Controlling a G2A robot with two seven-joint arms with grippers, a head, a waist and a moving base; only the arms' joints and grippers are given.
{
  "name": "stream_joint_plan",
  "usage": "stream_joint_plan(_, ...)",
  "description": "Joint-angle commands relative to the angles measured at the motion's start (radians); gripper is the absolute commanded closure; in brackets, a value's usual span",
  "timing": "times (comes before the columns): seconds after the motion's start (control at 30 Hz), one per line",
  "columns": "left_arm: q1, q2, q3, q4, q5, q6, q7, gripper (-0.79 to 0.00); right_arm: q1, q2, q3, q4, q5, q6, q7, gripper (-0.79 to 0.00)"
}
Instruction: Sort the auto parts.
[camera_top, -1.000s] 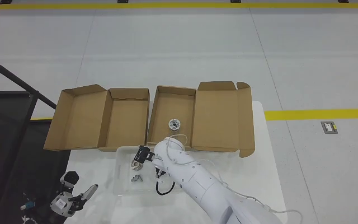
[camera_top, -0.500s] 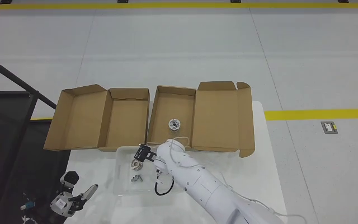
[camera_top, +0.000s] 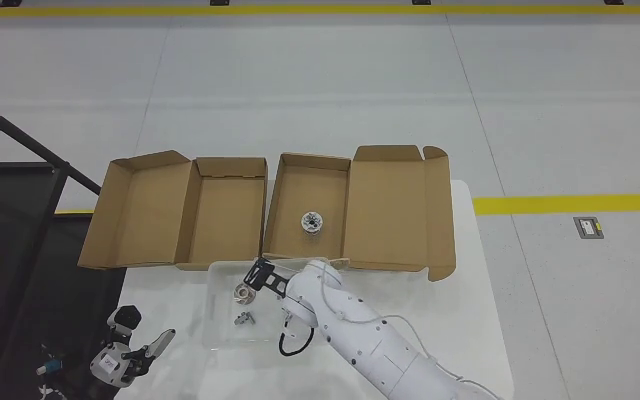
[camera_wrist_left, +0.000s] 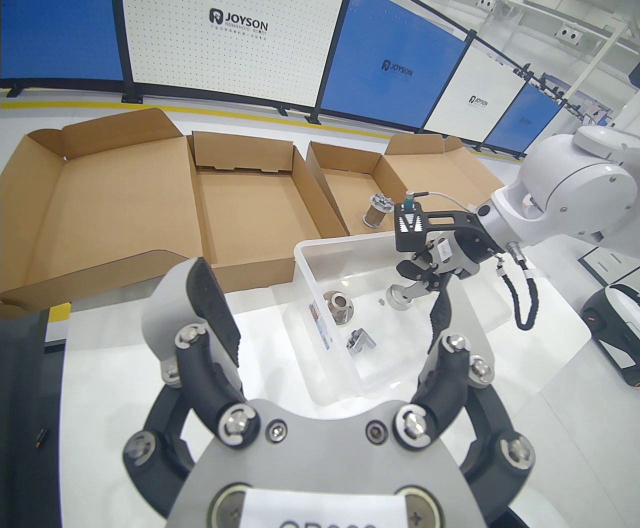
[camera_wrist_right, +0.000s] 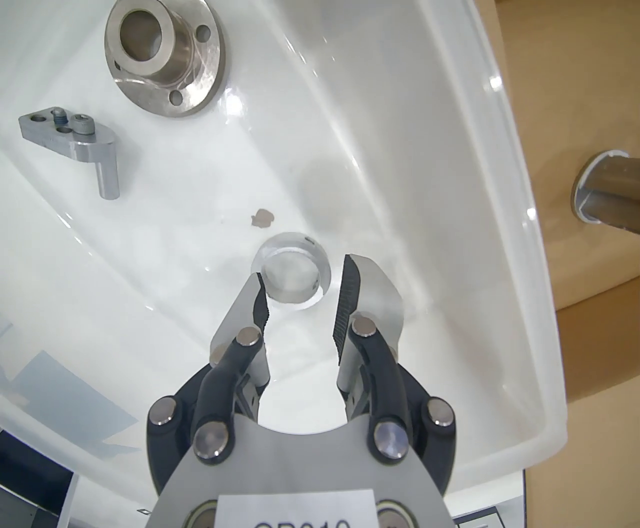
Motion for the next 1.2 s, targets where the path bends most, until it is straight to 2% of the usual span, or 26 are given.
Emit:
stream_joint_plan(0.0,0.0,0.0,0.0,0.0,0.0,0.0,0.0,-0.785,-0.028,0.016,0.029,-0.046,-0.013,-0.008,0.026,-0.332)
stream_joint_plan(0.13,0.0,0.0,0.0,0.0,0.0,0.0,0.0,-0.785,-0.059,0.035,0.069,-0.081,-0.024,-0.023,0.048,-0.323)
stream_joint_plan(0.4,0.0,0.0,0.0,0.0,0.0,0.0,0.0,-0.785,-0.041,0.031,0.08,-0.033,-0.019,-0.038,-0.005,-0.326)
stream_joint_plan(0.77,0.0,0.0,0.0,0.0,0.0,0.0,0.0,-0.785,0.043,-0.011,0.056,0.108,0.046,-0.046,-0.054,-0.348)
stream_joint_plan(1.17,0.0,0.0,0.0,0.0,0.0,0.0,0.0,-0.785,0.135,-0.072,0.01,0.319,0.105,-0.079,-0.124,-0.323)
